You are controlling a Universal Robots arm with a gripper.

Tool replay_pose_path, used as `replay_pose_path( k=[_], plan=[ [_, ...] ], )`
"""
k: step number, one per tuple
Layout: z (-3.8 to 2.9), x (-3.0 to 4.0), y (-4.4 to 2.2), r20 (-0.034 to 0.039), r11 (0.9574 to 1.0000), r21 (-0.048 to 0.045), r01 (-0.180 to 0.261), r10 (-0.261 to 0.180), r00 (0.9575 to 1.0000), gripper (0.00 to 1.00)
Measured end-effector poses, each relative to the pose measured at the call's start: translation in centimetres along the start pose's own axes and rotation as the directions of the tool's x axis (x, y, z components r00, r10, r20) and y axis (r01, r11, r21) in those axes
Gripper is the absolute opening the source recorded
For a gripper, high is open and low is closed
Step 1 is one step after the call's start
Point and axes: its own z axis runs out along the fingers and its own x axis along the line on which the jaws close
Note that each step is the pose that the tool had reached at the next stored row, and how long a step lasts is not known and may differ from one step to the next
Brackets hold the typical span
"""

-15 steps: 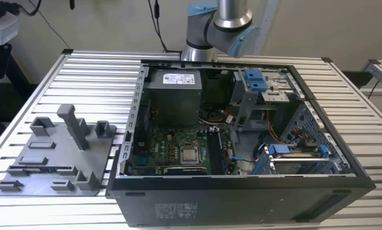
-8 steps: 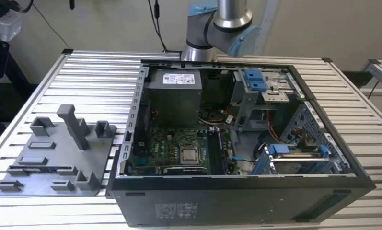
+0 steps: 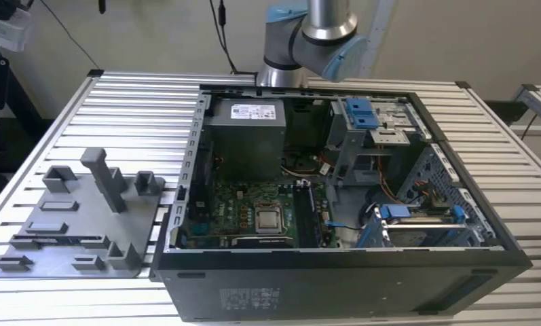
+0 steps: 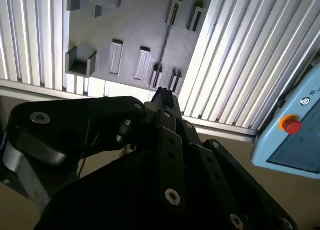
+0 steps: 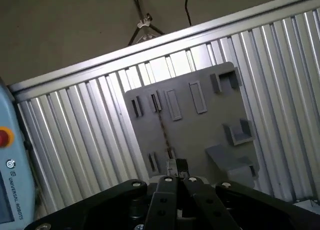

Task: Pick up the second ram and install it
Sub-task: 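Pick up the second ram and move it above second insertion slot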

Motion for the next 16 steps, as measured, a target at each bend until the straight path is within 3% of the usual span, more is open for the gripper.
replay_pose_path(
  k=[4, 8, 11, 15, 16],
  plan=[
    [0.06, 0.00, 0.00, -0.0008, 0.9976, 0.0008, 0.069, -0.069, 0.9976, 0.11],
    [0.10, 0.00, 0.01, 0.0022, 0.9918, 0.0007, 0.128, -0.128, 0.9918, 0.11],
    [0.14, 0.00, 0.00, 0.0150, 0.9877, -0.0011, 0.156, -0.156, 0.9876, 0.11],
    [0.21, 0.00, 0.02, 0.0432, 0.9831, -0.0056, 0.183, -0.183, 0.9822, 0.11],
    [0.23, 0.00, 0.03, 0.0444, 0.9811, -0.0056, 0.194, -0.193, 0.9802, 0.11]
  ],
)
